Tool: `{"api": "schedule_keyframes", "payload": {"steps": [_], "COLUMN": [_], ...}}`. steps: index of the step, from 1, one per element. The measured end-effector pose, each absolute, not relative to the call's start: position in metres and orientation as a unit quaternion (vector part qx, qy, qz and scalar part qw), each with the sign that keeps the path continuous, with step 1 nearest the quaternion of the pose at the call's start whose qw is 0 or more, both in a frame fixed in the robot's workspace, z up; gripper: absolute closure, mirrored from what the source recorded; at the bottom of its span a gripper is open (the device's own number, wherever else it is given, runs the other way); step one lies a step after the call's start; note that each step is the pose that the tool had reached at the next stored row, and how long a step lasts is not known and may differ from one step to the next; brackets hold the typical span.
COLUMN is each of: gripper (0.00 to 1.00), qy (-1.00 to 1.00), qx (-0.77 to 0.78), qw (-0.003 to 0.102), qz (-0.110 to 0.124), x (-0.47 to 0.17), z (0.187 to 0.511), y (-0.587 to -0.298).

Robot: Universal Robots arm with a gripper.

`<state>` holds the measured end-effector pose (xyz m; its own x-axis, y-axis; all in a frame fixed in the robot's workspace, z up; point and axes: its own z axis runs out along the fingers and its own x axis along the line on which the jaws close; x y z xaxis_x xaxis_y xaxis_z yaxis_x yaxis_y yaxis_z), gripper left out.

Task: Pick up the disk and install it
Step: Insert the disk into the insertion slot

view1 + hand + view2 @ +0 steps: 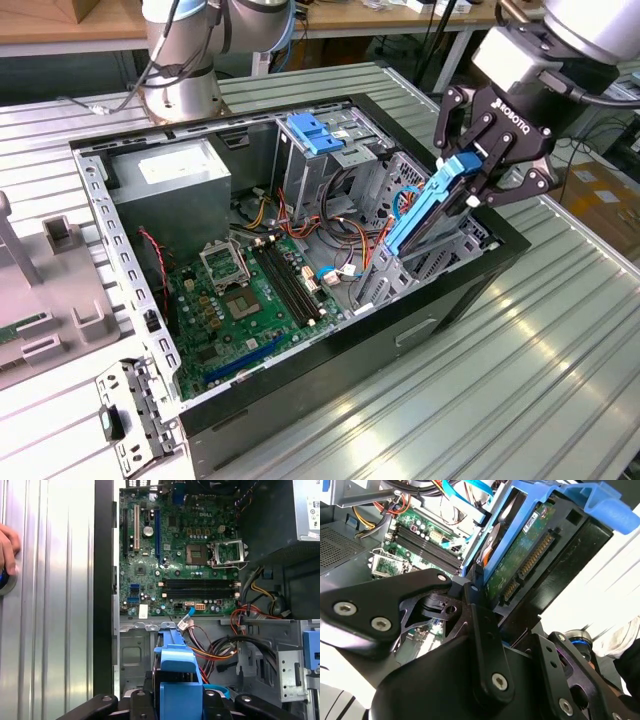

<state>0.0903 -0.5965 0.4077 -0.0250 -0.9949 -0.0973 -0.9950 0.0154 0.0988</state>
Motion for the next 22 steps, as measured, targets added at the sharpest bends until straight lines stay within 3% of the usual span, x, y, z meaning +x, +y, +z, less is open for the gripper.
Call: {"api": "schedule_keyframes", "payload": {"steps": [18,22], "gripper": [0.64,0.56], "qy": [0.712,0.712], "qx": [-0.698,-0.698], "qw": [0.003,0.003], "qz": [0.073,0.073], "x": [0.0903,0.0903], "z": [0.397,0.3971], "y": [-0.5965,-0.5965]}}
